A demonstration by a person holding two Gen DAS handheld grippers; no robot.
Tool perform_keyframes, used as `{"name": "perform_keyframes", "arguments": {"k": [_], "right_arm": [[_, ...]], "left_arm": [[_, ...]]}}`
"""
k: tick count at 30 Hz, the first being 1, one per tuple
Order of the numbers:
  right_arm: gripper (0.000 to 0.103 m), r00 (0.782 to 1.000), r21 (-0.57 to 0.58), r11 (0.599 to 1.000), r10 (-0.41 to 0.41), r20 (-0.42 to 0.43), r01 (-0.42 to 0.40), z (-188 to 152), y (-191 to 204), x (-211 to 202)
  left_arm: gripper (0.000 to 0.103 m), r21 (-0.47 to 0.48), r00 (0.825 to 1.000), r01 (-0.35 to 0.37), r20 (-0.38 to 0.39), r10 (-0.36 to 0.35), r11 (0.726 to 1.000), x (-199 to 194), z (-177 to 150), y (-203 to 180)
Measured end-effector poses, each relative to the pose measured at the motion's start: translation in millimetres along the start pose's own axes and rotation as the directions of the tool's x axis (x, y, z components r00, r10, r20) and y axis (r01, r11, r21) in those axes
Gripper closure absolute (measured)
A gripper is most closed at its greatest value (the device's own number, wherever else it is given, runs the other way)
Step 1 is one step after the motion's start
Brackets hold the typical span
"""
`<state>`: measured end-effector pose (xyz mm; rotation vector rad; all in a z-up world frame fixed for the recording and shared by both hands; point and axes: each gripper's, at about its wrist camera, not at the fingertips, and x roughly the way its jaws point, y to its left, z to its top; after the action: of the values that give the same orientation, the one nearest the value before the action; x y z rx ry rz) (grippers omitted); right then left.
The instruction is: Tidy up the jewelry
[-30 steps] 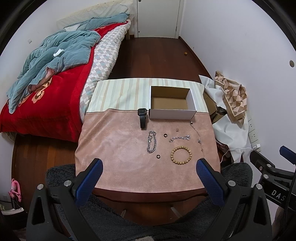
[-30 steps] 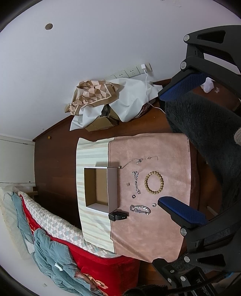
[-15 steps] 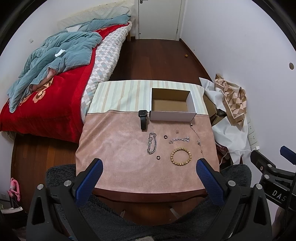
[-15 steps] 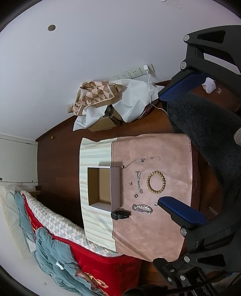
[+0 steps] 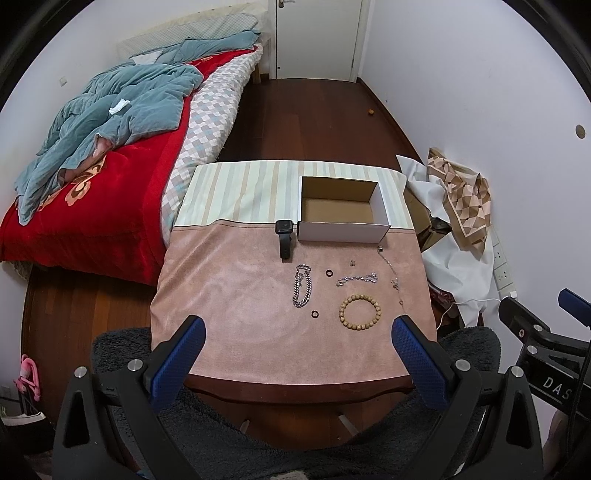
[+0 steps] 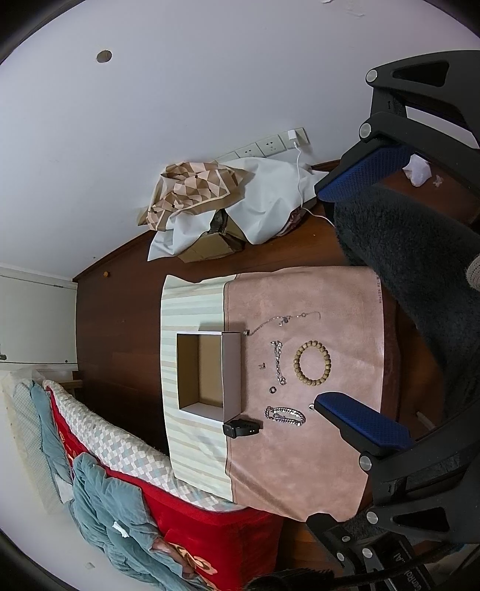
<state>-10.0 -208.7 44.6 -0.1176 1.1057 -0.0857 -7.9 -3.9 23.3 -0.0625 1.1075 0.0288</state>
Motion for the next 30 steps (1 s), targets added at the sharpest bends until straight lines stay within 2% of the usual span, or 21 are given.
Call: {"name": "perform_keyframes", "arguments": {"k": [19,25,30], "right_arm": [[0.0,1.0,0.01,1.0,0.008,0.005,-0.008,3.5,3.2,3.4],[0.0,0.998,0.05,0.998,0.037,-0.042,-0.035,15.4,6.3,47.5],[0.0,0.988,0.079,0.996,0.059,-0.143,-0.048,22.3,12.1,112.5]], "left_arm": [[0.0,-0.003,1.0,-0.01,0.016,0.01,1.0,1.6,-0.8,0.7],[0.0,-0.023,0.995,-0.093,0.026,0.094,0.995,34.3,21.5,9.2],[0.0,-0.015,0.983,-0.185,-0.008,0.185,0.983,83.8,37.5,24.2]]}}
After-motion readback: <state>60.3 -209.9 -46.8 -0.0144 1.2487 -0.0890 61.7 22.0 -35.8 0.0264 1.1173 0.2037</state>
